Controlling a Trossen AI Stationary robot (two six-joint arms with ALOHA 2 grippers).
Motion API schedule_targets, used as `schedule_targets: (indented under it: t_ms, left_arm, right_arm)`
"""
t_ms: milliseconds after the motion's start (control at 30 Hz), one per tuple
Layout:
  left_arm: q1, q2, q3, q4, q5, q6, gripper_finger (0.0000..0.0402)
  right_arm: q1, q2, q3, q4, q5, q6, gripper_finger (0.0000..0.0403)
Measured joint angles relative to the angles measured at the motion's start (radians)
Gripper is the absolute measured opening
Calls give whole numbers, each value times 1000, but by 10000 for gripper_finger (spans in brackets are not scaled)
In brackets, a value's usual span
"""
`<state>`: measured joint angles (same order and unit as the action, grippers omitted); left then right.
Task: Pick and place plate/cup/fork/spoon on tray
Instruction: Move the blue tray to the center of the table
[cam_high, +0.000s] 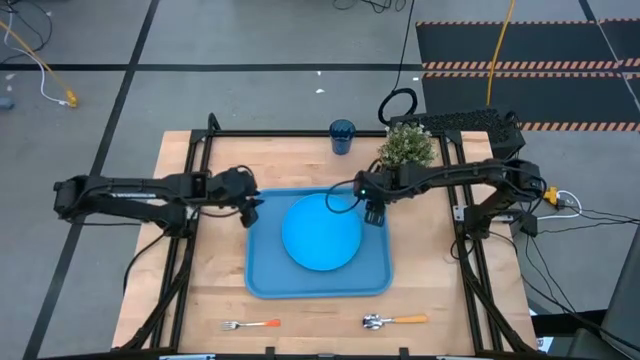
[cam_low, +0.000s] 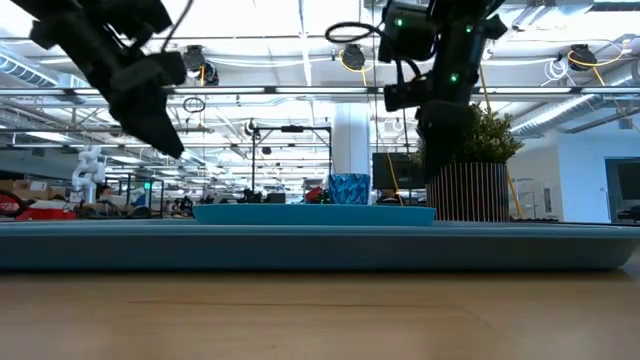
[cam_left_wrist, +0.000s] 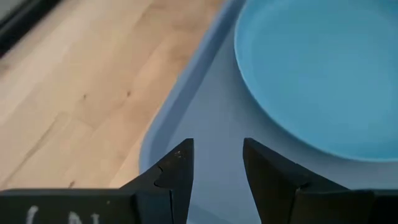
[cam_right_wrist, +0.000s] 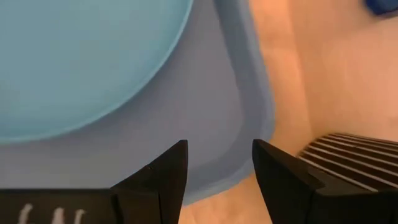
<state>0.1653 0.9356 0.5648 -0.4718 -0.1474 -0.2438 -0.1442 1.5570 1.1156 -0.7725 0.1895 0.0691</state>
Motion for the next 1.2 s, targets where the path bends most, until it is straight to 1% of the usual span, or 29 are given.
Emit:
schedule_targets:
  t_ms: [100,200,333,467,567,633,733,900,1100,1133,1167,1200]
  left_arm:
    - [22,73,0,24,19,37,143]
    - [56,147,0,41,25,52,143]
    - [108,238,0,89,25,73,143]
    - [145,296,0,129,25,93,143]
    - [155,315,0,131,54,115,143]
    - [155,318,0,138,104,124,143]
    - [155,318,0,141,161,135,143]
    - [155,319,0,141,169,149,143]
    - [147,346,0,134,231,140,143]
    - [143,352,0,134,232,138,143]
    - [139,356,0,133,232,138,143]
    - [136,356,0,132,233,138,143]
  right_arm:
    - [-28,0,-19,22,-60,-49,171]
    - [-59,0,-39,78,-63,-87,171]
    - [-115,0,-83,196,-59,-132,171]
    - [-160,0,-111,232,-61,-168,171]
    - [-178,0,-130,244,-79,-169,171]
    - [-180,0,-153,272,-124,-163,171]
    - [-178,-3,-180,321,-140,-156,171]
    - [-168,-2,-186,320,-128,-141,171]
    - [-125,-1,-187,307,-134,-108,171]
    - [-115,-1,-188,302,-146,-103,171]
    - [-105,0,-190,295,-193,-91,171]
    - [-92,4,-192,286,-213,-86,171]
